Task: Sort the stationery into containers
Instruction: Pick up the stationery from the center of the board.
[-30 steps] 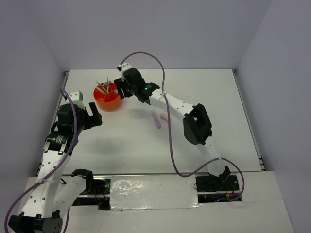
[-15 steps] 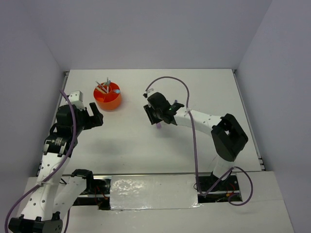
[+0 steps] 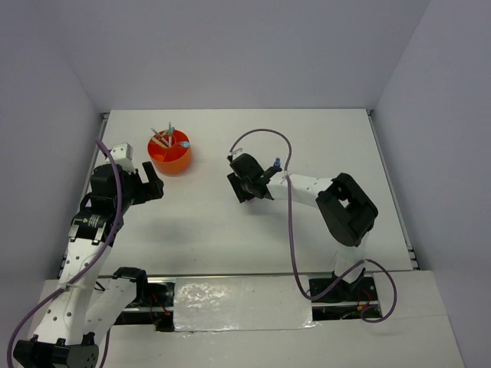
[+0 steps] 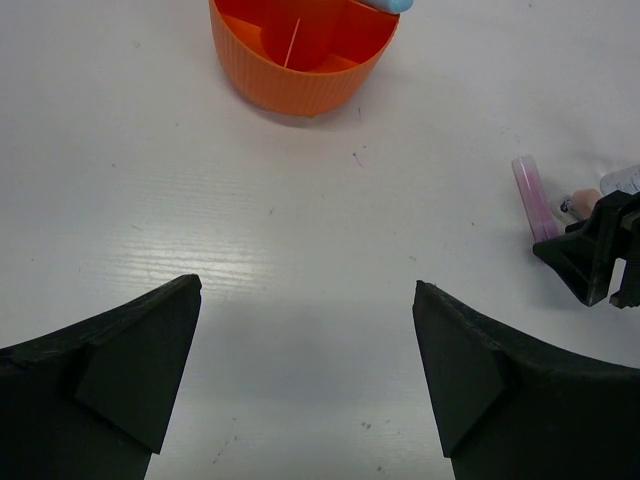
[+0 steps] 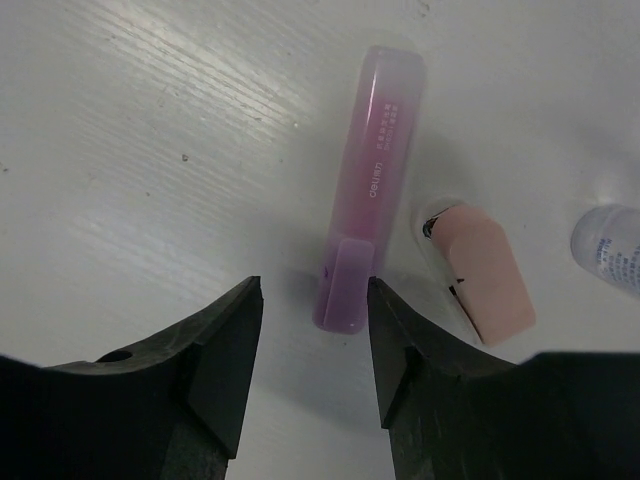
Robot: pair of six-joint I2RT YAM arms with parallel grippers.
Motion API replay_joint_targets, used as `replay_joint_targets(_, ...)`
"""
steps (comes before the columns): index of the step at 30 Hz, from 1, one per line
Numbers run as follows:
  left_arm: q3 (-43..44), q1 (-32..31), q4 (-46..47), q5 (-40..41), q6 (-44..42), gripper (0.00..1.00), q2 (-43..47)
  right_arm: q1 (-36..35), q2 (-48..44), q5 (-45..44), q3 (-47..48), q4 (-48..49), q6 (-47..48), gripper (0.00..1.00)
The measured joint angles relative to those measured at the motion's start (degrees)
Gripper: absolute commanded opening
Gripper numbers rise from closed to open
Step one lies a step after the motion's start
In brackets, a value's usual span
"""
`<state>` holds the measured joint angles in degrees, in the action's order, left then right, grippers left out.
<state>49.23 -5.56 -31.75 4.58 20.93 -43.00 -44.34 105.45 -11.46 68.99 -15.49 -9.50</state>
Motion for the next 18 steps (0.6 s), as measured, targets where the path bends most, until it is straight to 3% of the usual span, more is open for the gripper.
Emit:
replay_joint_targets(11, 0.00, -0.26, 0.00, -0.02, 0.00, 0.99, -0.37, 1.09, 2.73, -0.68, -1.27, 2.56, -0.31, 0.54)
replay_joint_targets(18, -0.02, -0.28, 0.00, -0.04, 0.00, 0.99, -0.39, 1.20, 3.56, -0.20, -2.86, 5.81, -1.51, 0.32)
